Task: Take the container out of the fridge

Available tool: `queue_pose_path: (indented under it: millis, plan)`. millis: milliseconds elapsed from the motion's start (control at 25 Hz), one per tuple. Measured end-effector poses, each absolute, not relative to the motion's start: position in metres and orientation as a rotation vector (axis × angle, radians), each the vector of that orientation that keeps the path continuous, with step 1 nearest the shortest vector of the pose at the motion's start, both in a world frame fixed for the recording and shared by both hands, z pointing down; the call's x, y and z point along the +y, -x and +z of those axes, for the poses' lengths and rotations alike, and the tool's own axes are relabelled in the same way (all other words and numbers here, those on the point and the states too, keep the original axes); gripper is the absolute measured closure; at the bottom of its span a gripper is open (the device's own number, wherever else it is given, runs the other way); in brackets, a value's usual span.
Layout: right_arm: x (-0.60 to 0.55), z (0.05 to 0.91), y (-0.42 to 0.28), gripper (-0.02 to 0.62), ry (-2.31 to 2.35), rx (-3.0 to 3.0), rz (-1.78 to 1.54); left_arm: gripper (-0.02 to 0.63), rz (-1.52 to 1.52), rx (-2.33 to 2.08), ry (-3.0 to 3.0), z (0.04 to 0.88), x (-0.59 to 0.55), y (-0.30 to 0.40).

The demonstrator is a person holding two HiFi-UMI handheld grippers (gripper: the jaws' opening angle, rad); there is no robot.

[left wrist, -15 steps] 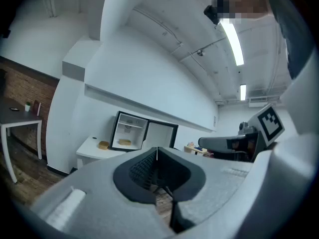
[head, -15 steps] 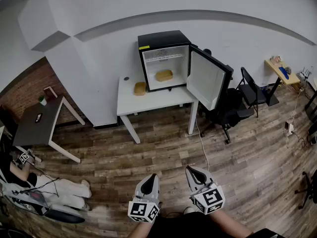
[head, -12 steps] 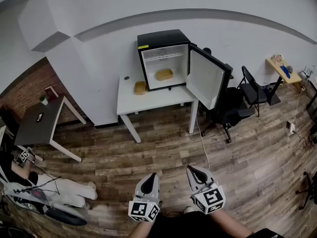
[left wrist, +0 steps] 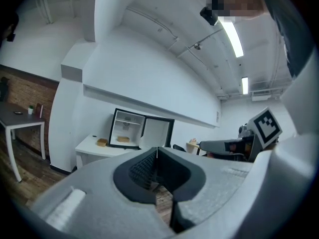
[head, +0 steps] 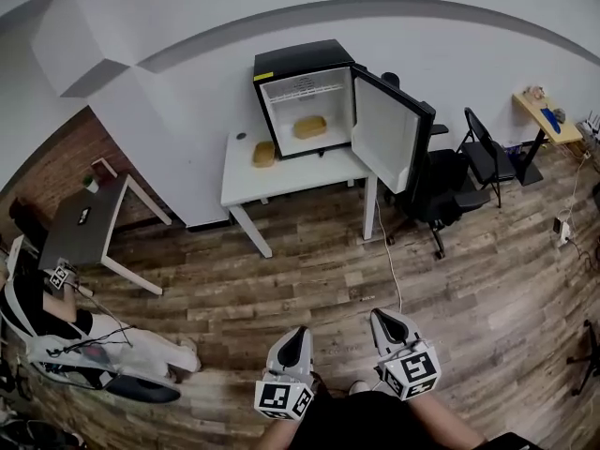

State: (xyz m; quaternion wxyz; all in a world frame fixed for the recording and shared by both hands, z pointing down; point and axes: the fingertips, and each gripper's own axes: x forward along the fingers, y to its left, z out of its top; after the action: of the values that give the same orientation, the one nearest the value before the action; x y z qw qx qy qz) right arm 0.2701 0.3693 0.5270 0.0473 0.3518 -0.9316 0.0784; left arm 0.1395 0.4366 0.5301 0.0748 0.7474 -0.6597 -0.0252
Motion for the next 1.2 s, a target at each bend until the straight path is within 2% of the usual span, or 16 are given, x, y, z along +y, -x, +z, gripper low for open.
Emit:
queue_pose_path:
  millis: [200,560,1200]
  plan:
    - [0.356,0.536,-0.279,0.600,-1.094,-2.822,0.208,0.589,-0.043,-1.969,-2.288,0.537,0.412,-0.147]
    - [0.304,0.537,-0.261,0.600,-1.172,-2.778,0.206,0.589,-0.028,-1.951,-2.330,0.543,0.356,-0.113]
    - [0.175,0.533,-0.130,0.600,-1.155,-2.676,0.173,0.589,-0.115,-1.890,-2.331,0.540,0.229,0.020]
